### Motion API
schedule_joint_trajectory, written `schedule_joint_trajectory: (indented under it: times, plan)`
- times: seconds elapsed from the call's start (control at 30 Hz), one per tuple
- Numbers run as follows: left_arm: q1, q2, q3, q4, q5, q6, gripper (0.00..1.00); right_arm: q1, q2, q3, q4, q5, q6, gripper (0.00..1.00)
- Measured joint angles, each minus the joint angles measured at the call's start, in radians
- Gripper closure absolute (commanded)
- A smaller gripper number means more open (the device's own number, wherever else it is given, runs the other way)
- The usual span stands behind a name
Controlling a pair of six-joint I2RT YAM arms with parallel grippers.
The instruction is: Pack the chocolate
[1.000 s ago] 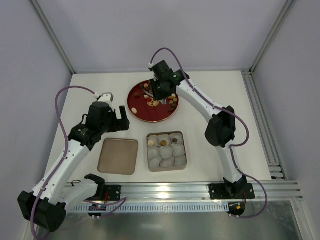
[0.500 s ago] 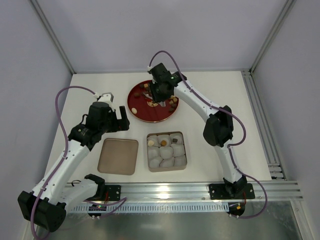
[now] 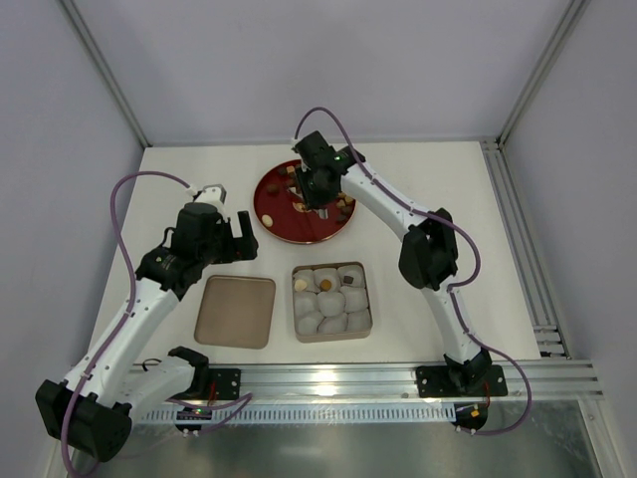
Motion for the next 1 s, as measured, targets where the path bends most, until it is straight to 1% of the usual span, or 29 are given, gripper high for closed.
schedule_joint_trajectory:
  times: [0.13, 0.27, 0.53, 1.0]
  plan:
    - [0.0, 0.0, 0.0, 0.0, 0.0, 0.0, 0.0, 0.0, 0.002, 0.002, 0.0, 0.002, 0.001, 0.67]
    - [0.0, 0.0, 0.0, 0.0, 0.0, 0.0, 0.0, 0.001, 0.002, 0.002, 0.0, 0.005, 0.001, 0.69]
    - [0.0, 0.0, 0.0, 0.0, 0.0, 0.0, 0.0, 0.002, -0.006, 0.002, 0.0, 0.02, 0.0, 0.69]
    - [0.0, 0.0, 0.0, 0.0, 0.0, 0.0, 0.0, 0.002, -0.088, -0.005, -0.005, 0.05, 0.0, 0.69]
